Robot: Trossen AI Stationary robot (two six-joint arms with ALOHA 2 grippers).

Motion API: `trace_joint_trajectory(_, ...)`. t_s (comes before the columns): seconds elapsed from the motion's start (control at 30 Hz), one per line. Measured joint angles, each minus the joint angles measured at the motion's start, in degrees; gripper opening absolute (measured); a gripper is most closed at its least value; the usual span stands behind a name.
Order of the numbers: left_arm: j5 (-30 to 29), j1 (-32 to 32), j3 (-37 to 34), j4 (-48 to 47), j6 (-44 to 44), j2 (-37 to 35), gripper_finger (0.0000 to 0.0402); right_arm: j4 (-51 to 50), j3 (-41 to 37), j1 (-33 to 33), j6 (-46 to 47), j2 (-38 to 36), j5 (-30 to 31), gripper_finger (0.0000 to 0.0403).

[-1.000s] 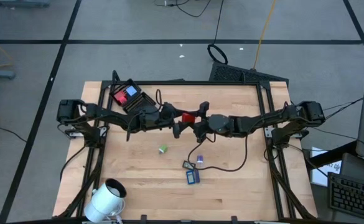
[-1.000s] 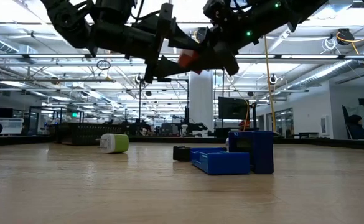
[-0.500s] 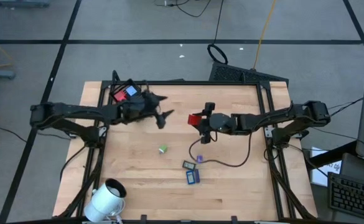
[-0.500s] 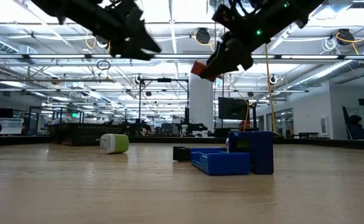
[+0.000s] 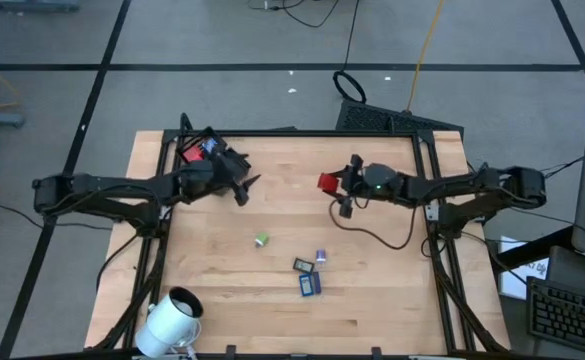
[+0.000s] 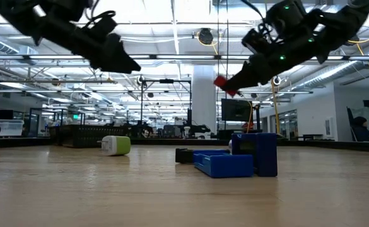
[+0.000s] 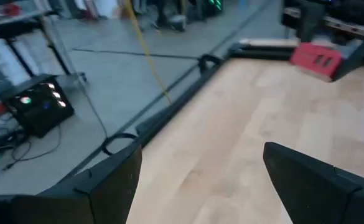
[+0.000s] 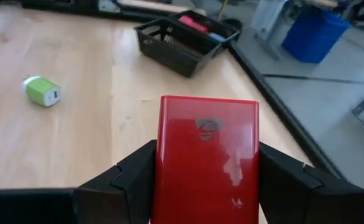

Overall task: Pick & Place Office items
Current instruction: Put the red charger adapter into the top black bin

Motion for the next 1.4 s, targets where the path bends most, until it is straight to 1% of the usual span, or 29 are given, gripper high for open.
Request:
trace_joint_trajectory(0.07,1.8,1.8,-3.1,3.2,-0.4,-2.2,0.0335,1.0,-1.8,-0.5,0.0,-2.2,0.0,0.0212)
trace_joint_trajectory(0.2,9.0,5.6,-8.3,9.8,-2.6,-7.2,0.0335,1.3,-4.7,-1.9,1.0,-6.1,0.0,0.0212)
trace_joint_trajectory(0.27,12.1,7.1,-10.3,10.0,-2.6,-9.8,0.0335,1.3,-6.1,-2.9,1.6,-7.5,-0.2,0.0212)
trace_joint_trajectory(0.37,15.3,8.8,-12.0,9.9,-3.2,-12.9,0.0335,2.1,-8.8,-4.9,2.8,-8.9,-0.3,0.0212)
trace_joint_trajectory(0.57,19.8,11.1,-14.4,10.0,-2.5,-17.3,0.0335,6.7,-13.4,-10.4,6.4,-9.8,-5.0,0.0212)
trace_joint_trajectory(0.77,22.6,14.0,-16.1,10.9,-2.6,-18.6,0.0335,11.8,-15.7,-13.0,9.0,-9.7,-10.2,0.0212)
trace_joint_trajectory(0.97,23.0,16.0,-16.1,10.6,-4.6,-18.5,0.0335,15.1,-16.6,-13.0,9.9,-9.7,-10.0,0.0212)
trace_joint_trajectory(1.4,22.9,16.2,-16.1,15.2,-12.1,-18.5,0.0335,16.3,-16.6,-13.0,10.8,-8.7,-9.8,0.0212)
